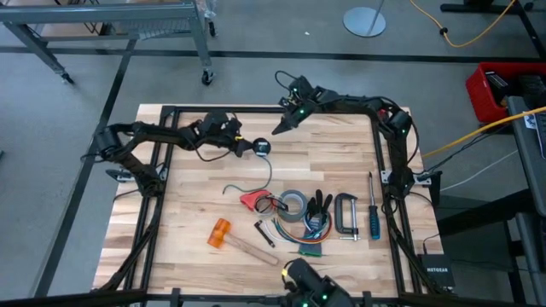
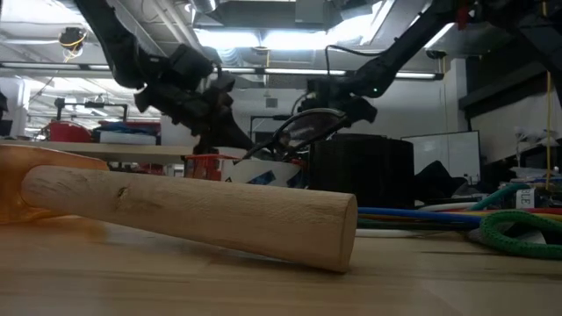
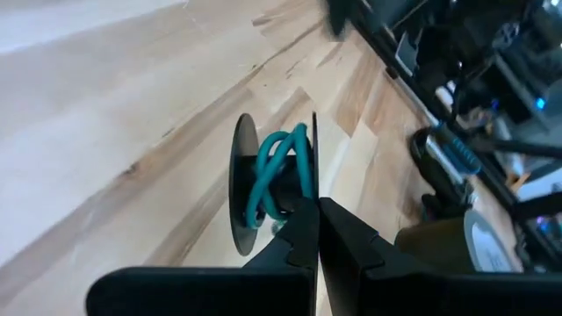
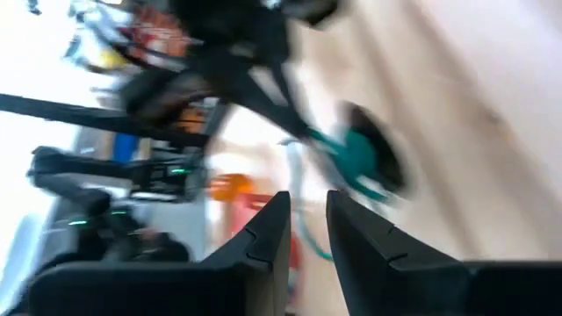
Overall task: Coil cords
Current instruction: Coil the green cable wire on the black spool
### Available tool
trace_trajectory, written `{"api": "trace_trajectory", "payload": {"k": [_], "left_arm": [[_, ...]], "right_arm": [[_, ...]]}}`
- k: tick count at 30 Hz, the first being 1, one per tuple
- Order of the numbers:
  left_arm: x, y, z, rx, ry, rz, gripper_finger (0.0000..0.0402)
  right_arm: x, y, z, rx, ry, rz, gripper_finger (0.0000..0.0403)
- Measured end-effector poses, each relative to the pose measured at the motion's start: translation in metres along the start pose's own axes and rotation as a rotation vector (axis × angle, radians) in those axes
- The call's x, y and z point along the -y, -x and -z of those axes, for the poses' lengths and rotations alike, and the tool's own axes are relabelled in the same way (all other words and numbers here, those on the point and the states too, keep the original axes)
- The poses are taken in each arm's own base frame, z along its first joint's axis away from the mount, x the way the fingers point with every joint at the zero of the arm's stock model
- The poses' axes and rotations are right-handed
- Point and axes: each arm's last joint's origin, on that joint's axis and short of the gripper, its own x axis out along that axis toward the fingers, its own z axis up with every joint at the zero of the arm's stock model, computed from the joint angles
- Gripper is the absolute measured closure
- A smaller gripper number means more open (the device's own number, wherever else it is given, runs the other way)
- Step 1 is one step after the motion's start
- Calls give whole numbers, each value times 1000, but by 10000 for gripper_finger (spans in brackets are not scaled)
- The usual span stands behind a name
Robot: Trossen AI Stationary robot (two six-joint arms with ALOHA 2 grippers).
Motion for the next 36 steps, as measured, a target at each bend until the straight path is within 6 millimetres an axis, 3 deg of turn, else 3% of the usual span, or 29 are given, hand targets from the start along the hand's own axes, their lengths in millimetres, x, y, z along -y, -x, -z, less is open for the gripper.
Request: {"api": "trace_trajectory", "payload": {"k": [4,9,12,21,31,36], "left_arm": [[7,12,-1,-28,-73,-14,401],[21,32,-7,-12,-216,4,401],[33,47,-11,11,-304,54,401],[61,85,-7,14,-445,103,401],[79,100,13,-88,-489,160,401],[73,101,25,-101,-478,133,401]], "right_arm": [[7,3,10,-41,-9,111,322],[4,-6,20,-107,-1,128,322],[0,-21,27,-142,20,167,322],[-26,-69,38,-194,341,153,322],[-47,-91,28,-83,536,79,322],[-52,-95,26,-53,569,61,322]]}}
